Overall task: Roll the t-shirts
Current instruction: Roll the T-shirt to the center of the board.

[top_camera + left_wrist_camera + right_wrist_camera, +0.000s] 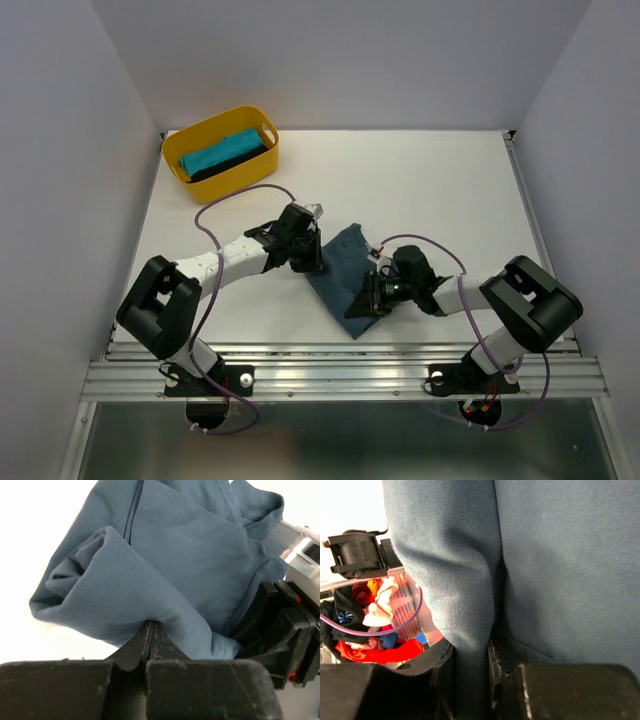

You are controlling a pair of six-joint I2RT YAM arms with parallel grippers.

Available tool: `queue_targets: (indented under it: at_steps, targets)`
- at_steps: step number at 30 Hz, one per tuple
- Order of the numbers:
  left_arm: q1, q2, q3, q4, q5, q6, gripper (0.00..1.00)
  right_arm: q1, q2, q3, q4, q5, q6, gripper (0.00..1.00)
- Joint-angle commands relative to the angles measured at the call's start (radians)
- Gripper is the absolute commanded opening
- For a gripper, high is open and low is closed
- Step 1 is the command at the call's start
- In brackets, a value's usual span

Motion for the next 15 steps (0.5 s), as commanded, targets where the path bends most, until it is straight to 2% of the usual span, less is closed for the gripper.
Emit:
queue_targets:
  at_steps: [1, 6, 10, 11, 12, 13, 15]
  targets:
    - [-0.004, 0.031, 0.050, 0.046, -0.006, 0.016, 0.00, -0.008, -0.001, -0.015, 0.005, -0.012, -0.012, 0.03]
    - [-0.004, 0.060, 0.044, 0.055, -0.031, 0.013, 0.00, -0.008, -0.007, -0.027, 0.005, -0.012, -0.006, 0.12]
    - [-0.003, 0.077, 0.035, 0.072, -0.026, 0.012, 0.00, -0.008, -0.066, -0.039, -0.013, 0.004, 0.001, 0.33]
    - [-0.003, 0.083, 0.031, 0.075, -0.025, 0.013, 0.00, -0.008, -0.085, -0.038, -0.040, 0.016, -0.006, 0.47]
    - [-0.004, 0.085, 0.031, 0.079, -0.016, 0.016, 0.00, -0.008, -0.106, -0.029, -0.082, 0.033, -0.044, 0.53]
    - [-0.004, 0.086, 0.031, 0.081, -0.012, 0.018, 0.00, -0.008, -0.128, -0.015, -0.196, 0.056, -0.066, 0.57]
    - [-0.004, 0.092, 0.030, 0.090, -0.011, 0.021, 0.00, -0.008, -0.195, 0.020, -0.287, 0.111, -0.100, 0.63]
